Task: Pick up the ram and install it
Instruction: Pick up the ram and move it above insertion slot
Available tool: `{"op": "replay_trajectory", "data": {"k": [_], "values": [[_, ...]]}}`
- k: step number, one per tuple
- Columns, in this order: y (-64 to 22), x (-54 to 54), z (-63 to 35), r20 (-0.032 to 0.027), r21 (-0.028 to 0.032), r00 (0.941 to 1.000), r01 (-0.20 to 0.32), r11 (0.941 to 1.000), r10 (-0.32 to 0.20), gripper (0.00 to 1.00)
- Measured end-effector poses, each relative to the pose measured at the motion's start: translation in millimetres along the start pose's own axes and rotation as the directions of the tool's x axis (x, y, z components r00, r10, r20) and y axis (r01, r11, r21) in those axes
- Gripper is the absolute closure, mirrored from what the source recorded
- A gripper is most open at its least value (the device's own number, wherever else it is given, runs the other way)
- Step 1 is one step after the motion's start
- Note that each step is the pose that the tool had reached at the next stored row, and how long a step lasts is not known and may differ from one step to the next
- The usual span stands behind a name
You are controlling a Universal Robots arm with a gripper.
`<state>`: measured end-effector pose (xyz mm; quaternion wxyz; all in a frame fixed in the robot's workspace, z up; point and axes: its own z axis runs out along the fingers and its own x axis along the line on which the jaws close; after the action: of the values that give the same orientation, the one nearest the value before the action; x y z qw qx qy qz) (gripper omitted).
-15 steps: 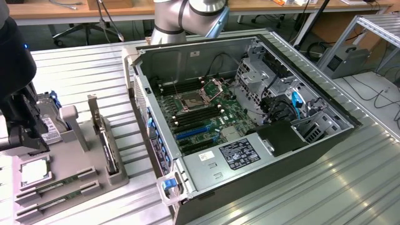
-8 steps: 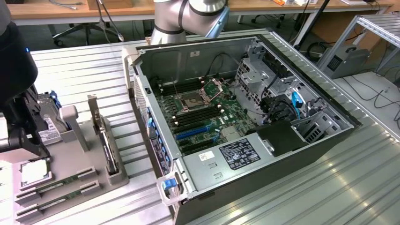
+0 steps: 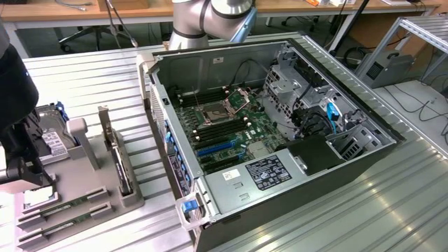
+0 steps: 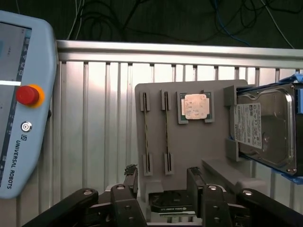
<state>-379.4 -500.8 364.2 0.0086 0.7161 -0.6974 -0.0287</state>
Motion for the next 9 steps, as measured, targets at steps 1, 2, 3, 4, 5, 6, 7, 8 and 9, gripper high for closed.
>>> {"op": "replay_trajectory", "data": {"k": [1,2,3,4,5,6,7,8,9], "values": [[0.0,0.1,2.0,-0.0001,-0.0001,1.0000,0.000,1.0000,0.000,0.46],[-0.1,0.2,3.8,0.0000,-0.0002,1.0000,0.000,1.0000,0.000,0.46],[-0.2,0.2,6.5,0.0000,-0.0001,1.0000,0.000,1.0000,0.000,0.46],[-0.3,0.3,8.2,0.0001,0.0000,1.0000,0.000,1.0000,0.000,0.46],[-0.4,0.4,10.6,0.0000,0.0000,1.0000,0.000,1.0000,0.000,0.46],[-0.5,0.5,13.5,0.0001,0.0000,1.0000,0.000,1.0000,0.000,0.46],[-0.6,0.5,15.1,0.0001,0.0000,1.0000,0.000,1.0000,0.000,0.46],[-0.7,0.7,17.0,0.0000,-0.0001,1.0000,0.000,1.0000,0.000,0.46],[-0.7,1.0,18.9,0.0000,-0.0001,1.0000,0.000,1.0000,0.000,0.46]]}}
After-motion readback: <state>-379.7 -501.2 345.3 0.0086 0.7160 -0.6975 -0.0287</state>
